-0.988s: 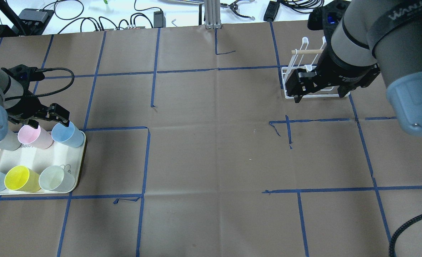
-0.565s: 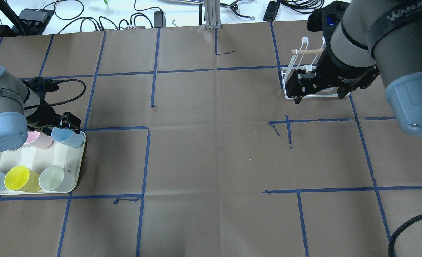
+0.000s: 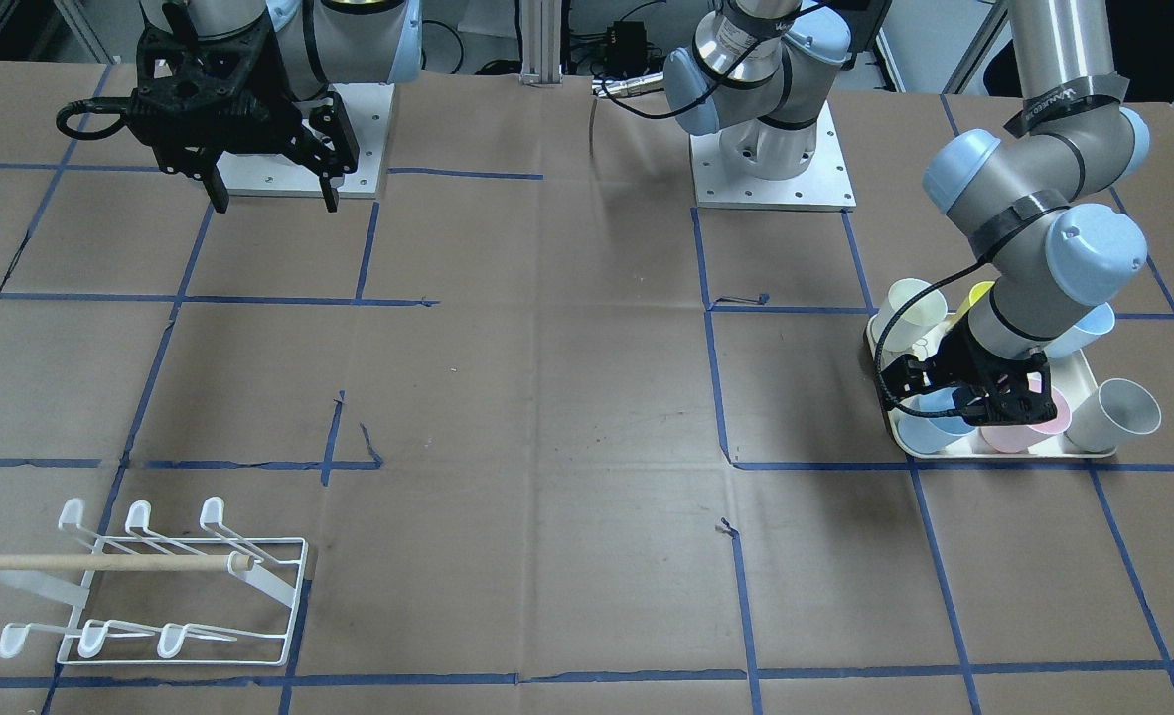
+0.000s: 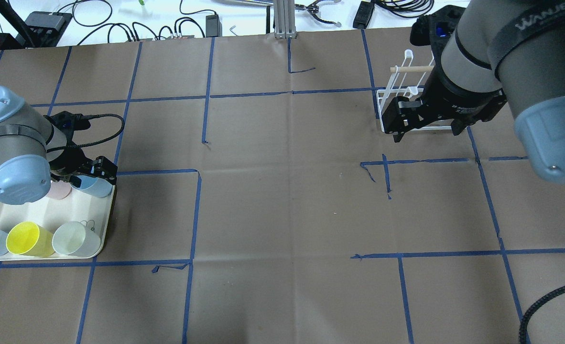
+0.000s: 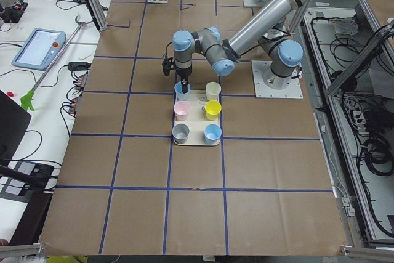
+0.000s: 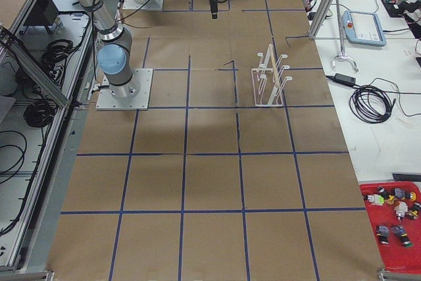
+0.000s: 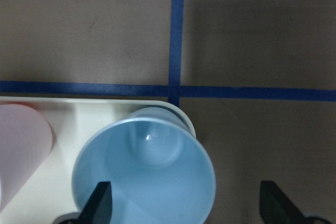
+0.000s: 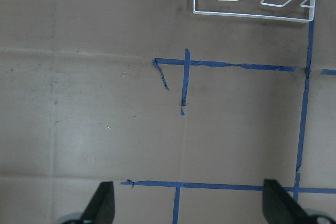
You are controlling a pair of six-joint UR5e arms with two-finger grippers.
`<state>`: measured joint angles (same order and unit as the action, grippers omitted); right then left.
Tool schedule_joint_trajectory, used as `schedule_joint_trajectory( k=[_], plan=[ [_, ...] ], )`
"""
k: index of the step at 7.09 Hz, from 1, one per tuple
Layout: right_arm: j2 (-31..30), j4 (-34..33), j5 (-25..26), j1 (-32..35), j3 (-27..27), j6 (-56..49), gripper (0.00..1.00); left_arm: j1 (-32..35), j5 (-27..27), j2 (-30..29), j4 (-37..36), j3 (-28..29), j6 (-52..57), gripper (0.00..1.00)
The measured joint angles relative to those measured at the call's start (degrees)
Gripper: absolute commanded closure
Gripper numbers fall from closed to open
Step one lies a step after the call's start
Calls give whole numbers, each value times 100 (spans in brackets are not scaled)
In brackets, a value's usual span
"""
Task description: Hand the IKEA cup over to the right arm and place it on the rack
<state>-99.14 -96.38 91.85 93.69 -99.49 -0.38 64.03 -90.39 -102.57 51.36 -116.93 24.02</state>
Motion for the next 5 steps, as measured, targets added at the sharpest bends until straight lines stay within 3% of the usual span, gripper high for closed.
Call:
schedule_joint_trajectory(
  k=[1, 2, 5],
  plan=[
    [0, -10, 0, 0, 0, 2, 0, 0, -4, 23, -5, 11, -1, 95],
    [0, -17, 2, 0, 0, 3, 0, -1, -9, 53, -5, 31, -2, 100],
    [-4, -70, -22, 2, 1, 28, 0, -4, 16, 85, -9, 64, 11, 100]
  ],
)
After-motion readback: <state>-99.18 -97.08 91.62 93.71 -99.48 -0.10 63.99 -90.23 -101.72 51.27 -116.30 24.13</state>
